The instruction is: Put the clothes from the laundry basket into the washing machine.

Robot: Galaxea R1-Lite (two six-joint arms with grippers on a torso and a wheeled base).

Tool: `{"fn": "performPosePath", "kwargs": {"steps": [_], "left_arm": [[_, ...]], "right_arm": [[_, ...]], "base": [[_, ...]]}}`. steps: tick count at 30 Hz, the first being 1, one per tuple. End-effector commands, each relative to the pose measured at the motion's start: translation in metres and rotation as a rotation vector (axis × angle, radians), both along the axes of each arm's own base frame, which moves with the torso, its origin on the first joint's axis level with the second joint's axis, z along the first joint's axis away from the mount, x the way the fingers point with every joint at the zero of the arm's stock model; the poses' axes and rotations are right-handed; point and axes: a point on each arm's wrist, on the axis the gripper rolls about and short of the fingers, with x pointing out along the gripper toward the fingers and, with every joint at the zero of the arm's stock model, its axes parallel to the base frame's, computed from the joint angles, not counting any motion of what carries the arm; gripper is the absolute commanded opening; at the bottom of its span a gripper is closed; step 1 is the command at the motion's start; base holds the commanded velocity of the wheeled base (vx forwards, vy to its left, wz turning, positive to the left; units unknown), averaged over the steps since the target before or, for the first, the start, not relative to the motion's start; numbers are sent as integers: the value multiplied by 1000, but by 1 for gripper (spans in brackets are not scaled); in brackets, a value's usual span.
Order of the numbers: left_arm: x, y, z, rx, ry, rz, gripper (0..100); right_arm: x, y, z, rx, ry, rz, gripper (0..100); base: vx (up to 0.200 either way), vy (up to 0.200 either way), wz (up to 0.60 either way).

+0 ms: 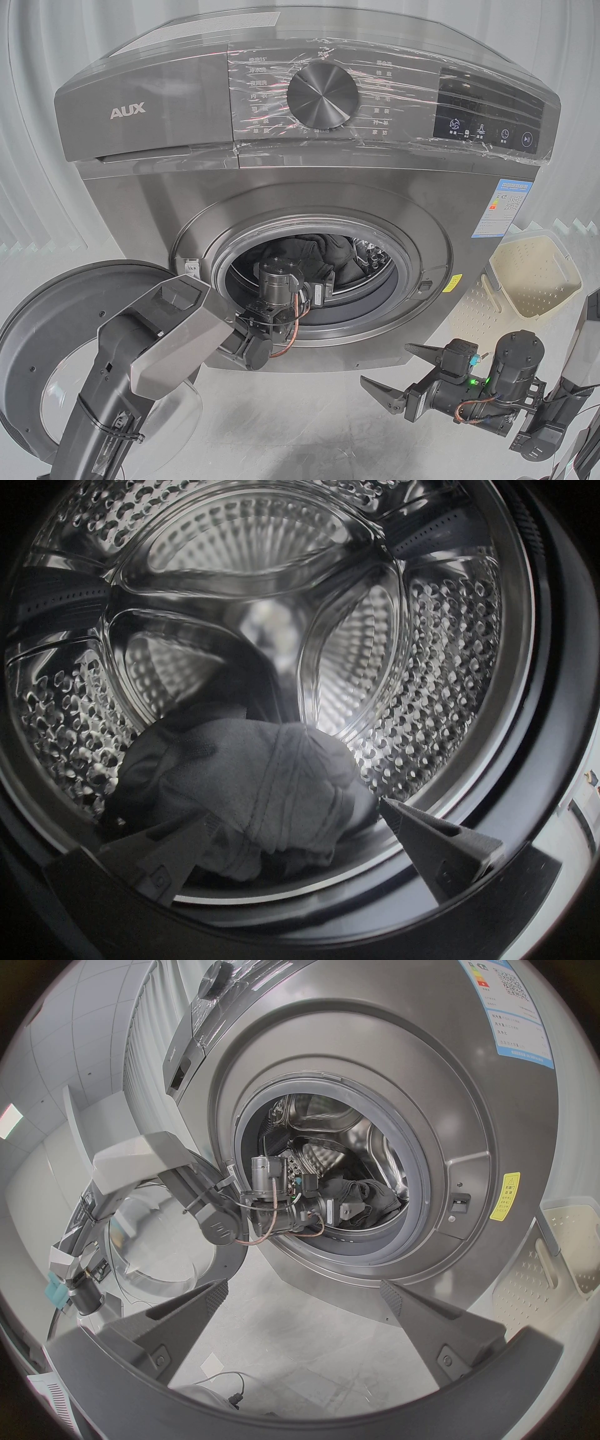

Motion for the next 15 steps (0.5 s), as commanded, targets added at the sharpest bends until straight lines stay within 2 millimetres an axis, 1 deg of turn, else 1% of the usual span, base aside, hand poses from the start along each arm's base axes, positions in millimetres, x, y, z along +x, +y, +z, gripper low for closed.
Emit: {"fn": "performPosePath", "kwargs": {"steps": [1,2,5,10,12,13,14,15], "left_arm": [[-35,3,34,32,20,-34,100],[-47,4,37,45,37,-48,100],[-68,3,41,61,57,-76,100],[-107,-12,54,54,62,-155,100],[-117,-12,55,59,69,-183,100],[-117,-12,55,59,69,-183,100],[-132,-12,59,61,74,-216,100],[-133,-13,60,60,73,-219,100]], "right_arm": [[0,0,1,3,-4,0,100],[0,-1,2,4,-6,-1,100],[0,-1,1,3,-4,-1,100],[-1,-1,1,3,-2,-2,100],[-1,-2,1,2,-1,-5,100],[-1,-2,1,2,-1,-5,100],[-2,-5,5,13,-13,-9,100],[-2,-5,6,15,-15,-11,100]], "base": [[0,0,0],[0,0,0],[0,0,0],[0,0,0],[0,0,0],[0,0,0],[0,0,0],[0,0,0]]}}
